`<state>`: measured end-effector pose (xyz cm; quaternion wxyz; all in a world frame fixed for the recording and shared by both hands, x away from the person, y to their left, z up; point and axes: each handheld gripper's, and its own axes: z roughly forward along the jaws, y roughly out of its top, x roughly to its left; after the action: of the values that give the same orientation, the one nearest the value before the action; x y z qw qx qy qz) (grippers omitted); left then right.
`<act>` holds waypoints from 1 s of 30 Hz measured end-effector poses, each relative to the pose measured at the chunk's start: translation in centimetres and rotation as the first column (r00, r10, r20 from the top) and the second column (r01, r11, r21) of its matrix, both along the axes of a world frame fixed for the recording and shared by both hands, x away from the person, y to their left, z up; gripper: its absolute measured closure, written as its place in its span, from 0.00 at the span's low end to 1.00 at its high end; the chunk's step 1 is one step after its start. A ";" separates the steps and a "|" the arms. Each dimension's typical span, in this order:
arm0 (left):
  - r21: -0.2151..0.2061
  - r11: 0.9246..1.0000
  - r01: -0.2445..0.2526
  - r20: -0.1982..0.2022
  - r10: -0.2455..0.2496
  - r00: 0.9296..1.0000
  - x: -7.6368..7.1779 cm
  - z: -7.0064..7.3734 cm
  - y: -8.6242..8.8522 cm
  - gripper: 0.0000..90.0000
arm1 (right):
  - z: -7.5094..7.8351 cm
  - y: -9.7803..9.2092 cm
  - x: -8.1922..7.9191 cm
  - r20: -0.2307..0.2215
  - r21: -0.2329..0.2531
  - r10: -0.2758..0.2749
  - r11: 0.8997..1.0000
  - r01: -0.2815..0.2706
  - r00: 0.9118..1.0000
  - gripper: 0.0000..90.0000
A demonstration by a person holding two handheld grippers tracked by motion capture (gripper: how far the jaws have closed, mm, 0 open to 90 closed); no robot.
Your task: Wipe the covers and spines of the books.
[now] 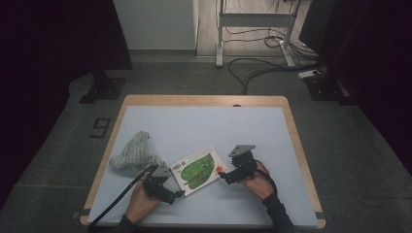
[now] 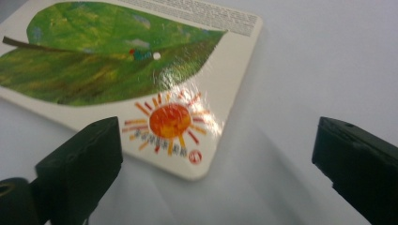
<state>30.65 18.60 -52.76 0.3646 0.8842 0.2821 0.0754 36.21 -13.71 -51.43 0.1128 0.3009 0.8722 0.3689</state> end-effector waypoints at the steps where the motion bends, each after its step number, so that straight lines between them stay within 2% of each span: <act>1: -0.004 1.000 -0.004 0.000 0.004 1.000 0.0 0.0 -0.1 0.00 | 0.0 0.3 0.3 -0.002 0.001 0.007 1.000 -0.007 1.000 0.00; 7: -0.002 1.000 -0.016 0.003 0.016 1.000 -0.2 0.0 -0.4 0.00 | -0.1 1.8 1.8 -0.013 0.015 0.026 1.000 -0.025 1.000 0.00; 16: -0.005 1.000 -0.015 -0.004 0.015 1.000 -0.1 -0.1 -0.3 0.00 | -0.8 4.0 4.0 -0.059 0.006 0.060 0.998 -0.060 0.996 0.00; 20: -0.006 1.000 -0.017 -0.007 0.017 1.000 -0.1 -0.1 -0.3 0.00 | -1.1 4.8 4.7 -0.081 0.034 0.078 0.997 -0.076 0.994 0.00; 23: -0.006 1.000 -0.017 -0.008 0.017 1.000 -0.1 -0.1 -0.3 0.00 | -1.3 5.3 5.1 -0.106 0.057 0.084 0.995 -0.078 0.991 0.00; 25: -0.006 1.000 -0.017 -0.009 0.017 1.000 -0.1 -0.1 -0.2 0.00 | -1.4 5.5 5.3 -0.106 0.063 0.075 0.996 -0.068 0.992 0.00; 30: -0.007 1.000 -0.017 -0.011 0.017 1.000 0.0 -0.1 -0.2 0.00 | -1.3 5.7 5.2 -0.115 0.060 0.051 0.997 -0.045 0.992 0.00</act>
<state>30.61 18.36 -52.84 0.3657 0.8808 0.2919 0.0726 41.37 -8.02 -52.69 0.0441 0.3038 0.8734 0.3780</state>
